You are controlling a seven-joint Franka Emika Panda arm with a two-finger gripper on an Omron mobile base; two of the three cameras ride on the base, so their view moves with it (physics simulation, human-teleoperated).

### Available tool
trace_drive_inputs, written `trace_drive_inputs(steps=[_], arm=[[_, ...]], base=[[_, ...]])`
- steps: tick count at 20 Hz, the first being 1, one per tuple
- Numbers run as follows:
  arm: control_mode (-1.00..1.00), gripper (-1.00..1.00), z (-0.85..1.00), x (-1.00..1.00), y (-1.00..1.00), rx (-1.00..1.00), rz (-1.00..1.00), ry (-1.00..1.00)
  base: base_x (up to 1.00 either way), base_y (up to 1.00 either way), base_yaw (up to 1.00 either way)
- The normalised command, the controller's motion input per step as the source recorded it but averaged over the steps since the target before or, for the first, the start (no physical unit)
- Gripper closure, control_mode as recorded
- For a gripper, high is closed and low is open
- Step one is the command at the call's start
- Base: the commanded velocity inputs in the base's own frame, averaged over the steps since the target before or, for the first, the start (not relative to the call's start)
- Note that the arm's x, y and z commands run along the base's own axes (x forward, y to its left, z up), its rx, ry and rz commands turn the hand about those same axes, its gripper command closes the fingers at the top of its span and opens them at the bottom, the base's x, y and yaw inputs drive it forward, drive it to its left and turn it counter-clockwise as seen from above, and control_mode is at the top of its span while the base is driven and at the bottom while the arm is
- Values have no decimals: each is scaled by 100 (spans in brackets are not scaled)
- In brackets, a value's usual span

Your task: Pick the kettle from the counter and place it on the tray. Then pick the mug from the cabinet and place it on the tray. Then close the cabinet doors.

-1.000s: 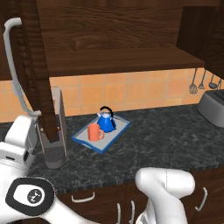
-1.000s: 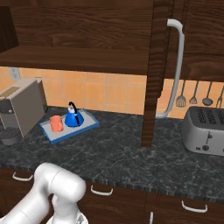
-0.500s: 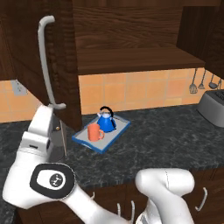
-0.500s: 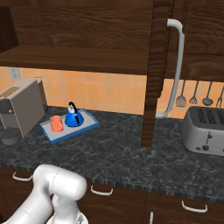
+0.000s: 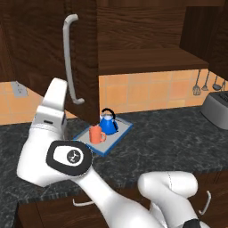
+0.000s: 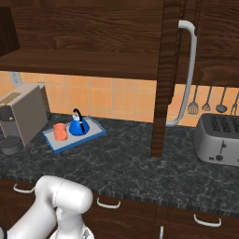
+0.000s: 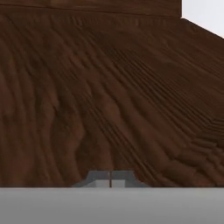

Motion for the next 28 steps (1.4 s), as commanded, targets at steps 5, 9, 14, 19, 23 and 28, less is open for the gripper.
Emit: trace_drive_inputs(steps=[5,9,14,19,23,28], arm=[[-100,100,39,13,-20,0,0,0],[-100,100,12,28,-18,0,0,2],[-100,100,0,48,-19,0,0,18],[-100,100,0,48,-8,0,0,20],[-100,100,-1,47,0,0,0,18],[-100,100,-1,48,0,0,0,15]], base=[[0,0,0],[0,0,0],[0,0,0],[0,0,0],[0,0,0],[0,0,0]])
